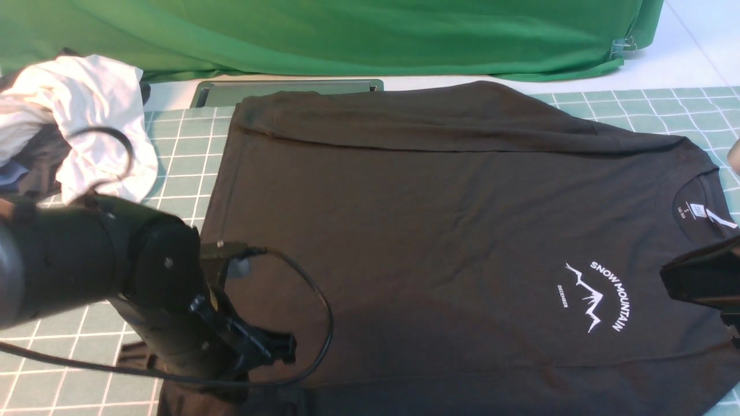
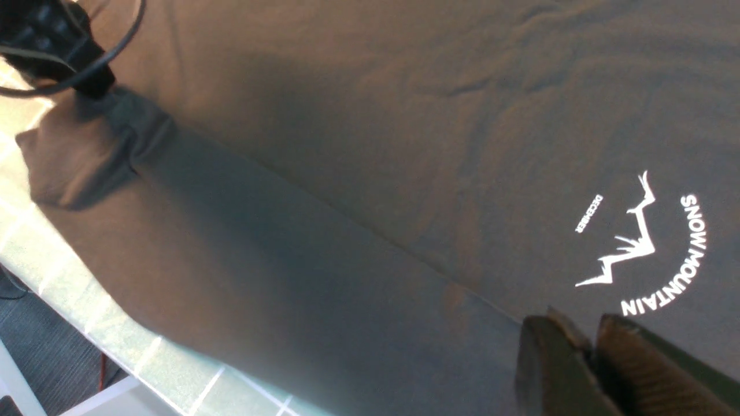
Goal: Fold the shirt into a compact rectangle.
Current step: 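Fold the left side of the black T-shirt inward over its body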
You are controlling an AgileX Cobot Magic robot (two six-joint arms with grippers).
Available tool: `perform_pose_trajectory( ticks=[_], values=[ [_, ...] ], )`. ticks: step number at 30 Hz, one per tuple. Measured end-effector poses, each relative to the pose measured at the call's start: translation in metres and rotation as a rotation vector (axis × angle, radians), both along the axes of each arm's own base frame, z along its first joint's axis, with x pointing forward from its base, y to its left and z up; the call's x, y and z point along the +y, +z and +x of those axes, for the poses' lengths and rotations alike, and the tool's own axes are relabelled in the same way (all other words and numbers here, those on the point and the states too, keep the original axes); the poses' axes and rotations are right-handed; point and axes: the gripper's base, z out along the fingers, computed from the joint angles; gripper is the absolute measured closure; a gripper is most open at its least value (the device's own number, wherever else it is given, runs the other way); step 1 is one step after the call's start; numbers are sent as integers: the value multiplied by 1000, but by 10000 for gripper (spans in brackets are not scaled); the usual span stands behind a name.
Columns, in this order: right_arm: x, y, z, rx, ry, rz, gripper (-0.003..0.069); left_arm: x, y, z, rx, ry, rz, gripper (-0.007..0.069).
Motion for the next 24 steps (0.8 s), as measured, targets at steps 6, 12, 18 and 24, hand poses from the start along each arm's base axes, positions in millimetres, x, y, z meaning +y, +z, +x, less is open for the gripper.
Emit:
perform_pose_trajectory(
  ticks=[6, 12, 18, 24],
  values=[
    [0, 0, 1, -9, 2, 0, 518, 3, 65, 9, -209, 56, -39, 605],
    [0, 1, 1, -16, 8, -3, 508, 8, 116, 26, -358, 134, -62, 605],
    [0, 1, 1, -25, 11, -5, 500, 26, 157, 62, -472, 226, -96, 605],
    [0, 1, 1, -25, 12, -5, 494, 46, 136, 107, -432, 269, -110, 605]
  ],
)
